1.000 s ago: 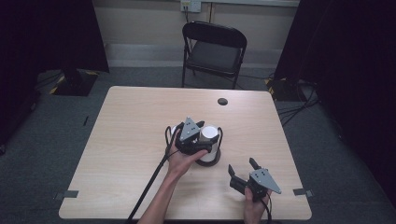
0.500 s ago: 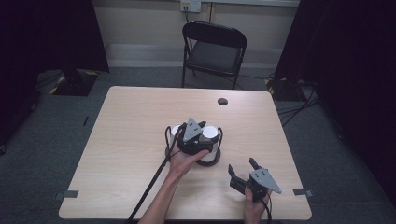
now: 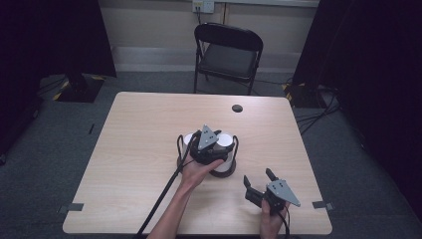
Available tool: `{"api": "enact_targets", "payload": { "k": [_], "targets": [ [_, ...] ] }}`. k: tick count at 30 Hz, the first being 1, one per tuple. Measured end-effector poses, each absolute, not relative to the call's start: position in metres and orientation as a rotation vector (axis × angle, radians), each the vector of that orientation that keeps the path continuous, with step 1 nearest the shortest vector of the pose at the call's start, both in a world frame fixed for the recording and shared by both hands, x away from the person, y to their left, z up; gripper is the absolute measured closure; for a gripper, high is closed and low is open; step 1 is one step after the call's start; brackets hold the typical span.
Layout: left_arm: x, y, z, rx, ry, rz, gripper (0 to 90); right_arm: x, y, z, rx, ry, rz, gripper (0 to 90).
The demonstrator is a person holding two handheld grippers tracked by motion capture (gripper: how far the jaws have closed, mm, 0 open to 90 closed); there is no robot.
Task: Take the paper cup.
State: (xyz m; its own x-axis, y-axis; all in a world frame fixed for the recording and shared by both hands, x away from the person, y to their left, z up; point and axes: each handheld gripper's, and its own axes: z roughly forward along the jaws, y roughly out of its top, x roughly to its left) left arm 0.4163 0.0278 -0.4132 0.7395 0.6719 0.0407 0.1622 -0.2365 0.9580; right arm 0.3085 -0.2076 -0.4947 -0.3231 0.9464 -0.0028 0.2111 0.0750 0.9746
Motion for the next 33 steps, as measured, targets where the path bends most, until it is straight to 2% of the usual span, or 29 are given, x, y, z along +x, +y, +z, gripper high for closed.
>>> {"api": "enact_targets", "payload": {
  "k": [33],
  "targets": [
    [0.407,0.038,-0.395,1.687,0.636,0.538,34.8,0.309,-0.208,-0.495,1.170,1.646,1.306,15.6]
  ]
}}
